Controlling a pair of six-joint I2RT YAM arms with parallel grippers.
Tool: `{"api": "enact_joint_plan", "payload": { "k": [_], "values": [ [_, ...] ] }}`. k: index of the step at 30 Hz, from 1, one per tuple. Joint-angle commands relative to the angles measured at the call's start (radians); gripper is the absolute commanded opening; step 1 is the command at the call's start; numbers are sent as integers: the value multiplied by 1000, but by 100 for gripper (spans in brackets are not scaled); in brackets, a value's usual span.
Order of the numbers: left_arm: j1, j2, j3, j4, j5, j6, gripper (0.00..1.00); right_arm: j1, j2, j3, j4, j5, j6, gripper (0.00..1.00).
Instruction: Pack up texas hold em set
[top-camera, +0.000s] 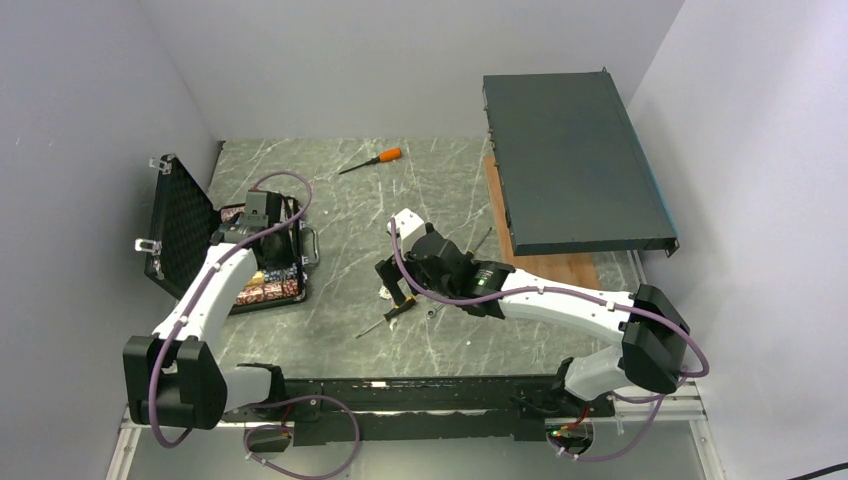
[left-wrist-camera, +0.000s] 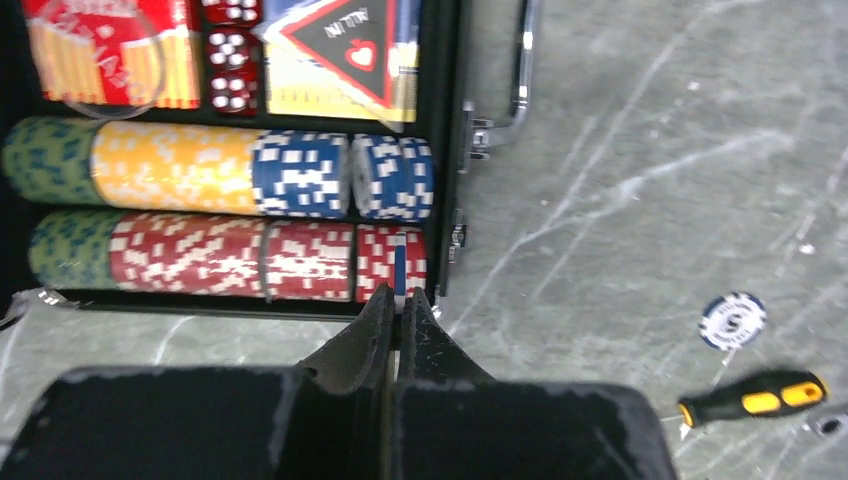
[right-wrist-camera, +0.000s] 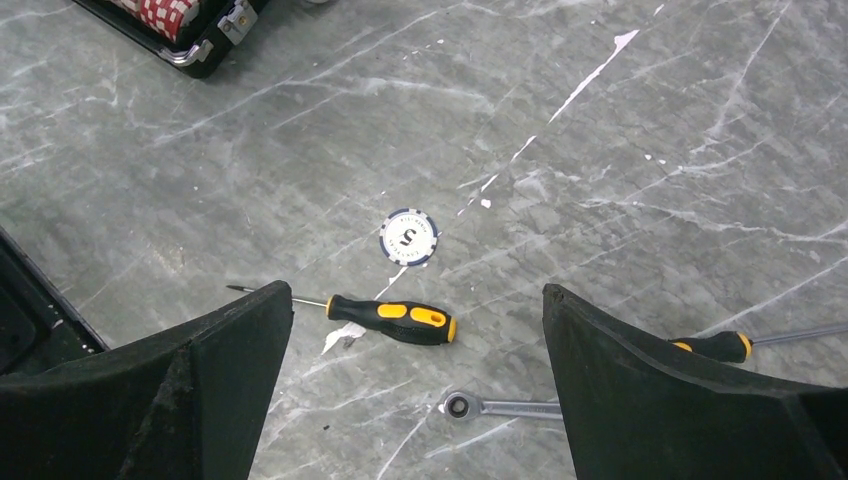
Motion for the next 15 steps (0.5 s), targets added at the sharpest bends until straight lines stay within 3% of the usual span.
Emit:
{"api": "enact_joint_plan", "payload": {
  "k": [1,15],
  "values": [
    [0,33,57,-56,-159,-17,0,-3,-15,2,21,13,18,96],
    [13,157,98,-36,-155,-16,0,-3,-44,-24,32,4,18,97]
  ]
}}
